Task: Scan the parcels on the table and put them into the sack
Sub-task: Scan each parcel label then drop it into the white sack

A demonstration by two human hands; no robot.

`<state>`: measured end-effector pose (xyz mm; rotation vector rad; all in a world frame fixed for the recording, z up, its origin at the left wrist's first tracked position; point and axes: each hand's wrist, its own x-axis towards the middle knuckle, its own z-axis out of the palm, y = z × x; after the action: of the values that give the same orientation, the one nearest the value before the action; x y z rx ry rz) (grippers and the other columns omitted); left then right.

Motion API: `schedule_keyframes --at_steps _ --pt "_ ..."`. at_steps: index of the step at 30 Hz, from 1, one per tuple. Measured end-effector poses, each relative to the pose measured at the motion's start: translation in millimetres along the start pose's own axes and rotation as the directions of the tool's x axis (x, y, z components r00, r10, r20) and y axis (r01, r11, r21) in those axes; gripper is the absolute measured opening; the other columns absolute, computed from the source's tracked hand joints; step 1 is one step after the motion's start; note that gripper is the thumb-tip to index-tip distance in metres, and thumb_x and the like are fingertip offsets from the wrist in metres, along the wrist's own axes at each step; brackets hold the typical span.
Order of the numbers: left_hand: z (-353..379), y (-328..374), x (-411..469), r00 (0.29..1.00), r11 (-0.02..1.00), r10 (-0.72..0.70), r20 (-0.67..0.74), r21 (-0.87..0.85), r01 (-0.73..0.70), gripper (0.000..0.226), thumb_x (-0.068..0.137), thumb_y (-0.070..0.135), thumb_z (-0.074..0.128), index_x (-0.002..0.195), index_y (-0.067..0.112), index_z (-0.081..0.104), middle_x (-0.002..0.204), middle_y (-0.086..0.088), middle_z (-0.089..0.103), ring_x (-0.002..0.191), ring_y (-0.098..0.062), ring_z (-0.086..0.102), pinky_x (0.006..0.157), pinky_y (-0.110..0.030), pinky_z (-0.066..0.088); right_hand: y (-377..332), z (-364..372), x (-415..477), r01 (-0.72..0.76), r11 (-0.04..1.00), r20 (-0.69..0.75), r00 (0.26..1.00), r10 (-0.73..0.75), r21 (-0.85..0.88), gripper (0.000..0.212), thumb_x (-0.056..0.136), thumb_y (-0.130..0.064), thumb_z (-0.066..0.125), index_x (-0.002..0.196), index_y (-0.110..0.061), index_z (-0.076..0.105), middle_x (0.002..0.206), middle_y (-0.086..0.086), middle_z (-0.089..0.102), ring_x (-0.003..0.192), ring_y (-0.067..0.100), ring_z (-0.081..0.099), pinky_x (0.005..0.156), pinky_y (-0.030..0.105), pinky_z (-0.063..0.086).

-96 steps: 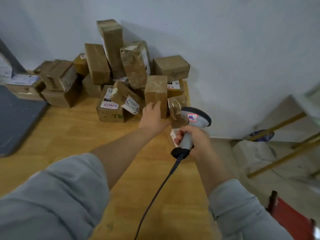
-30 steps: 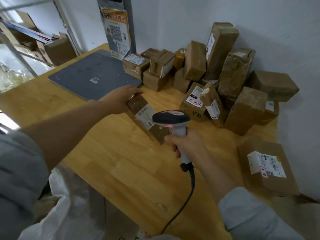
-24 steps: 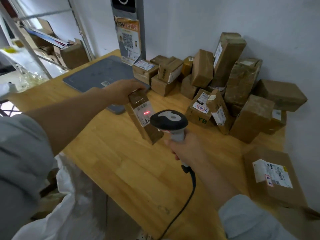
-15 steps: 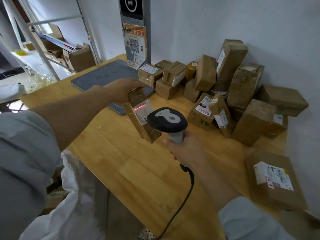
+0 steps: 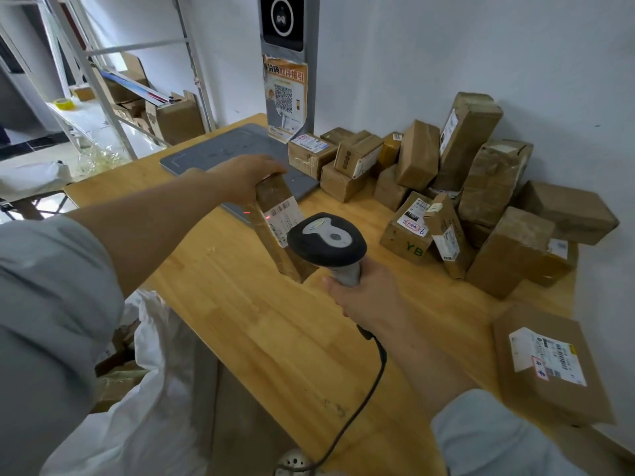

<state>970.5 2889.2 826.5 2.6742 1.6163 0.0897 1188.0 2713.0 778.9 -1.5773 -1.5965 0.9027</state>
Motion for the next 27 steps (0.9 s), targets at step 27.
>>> schedule_keyframes --at_steps 27 --pt "65 -98 -266 0.174 0.115 -0.982 0.068 -0.513 0.851 0.046 0.071 0.049 0.073 0.095 0.01 0.07 0.087 -0.012 0.069 0.078 -0.027 0.065 0.069 -0.036 0.053 -26 97 0 -0.206 0.942 0.446 0.892 0.071 0.263 0.01 0.084 -0.011 0.067 0.079 -0.005 0.061 0.058 0.008 0.059 0.046 0.019 0.053 0.051 0.031 0.05"
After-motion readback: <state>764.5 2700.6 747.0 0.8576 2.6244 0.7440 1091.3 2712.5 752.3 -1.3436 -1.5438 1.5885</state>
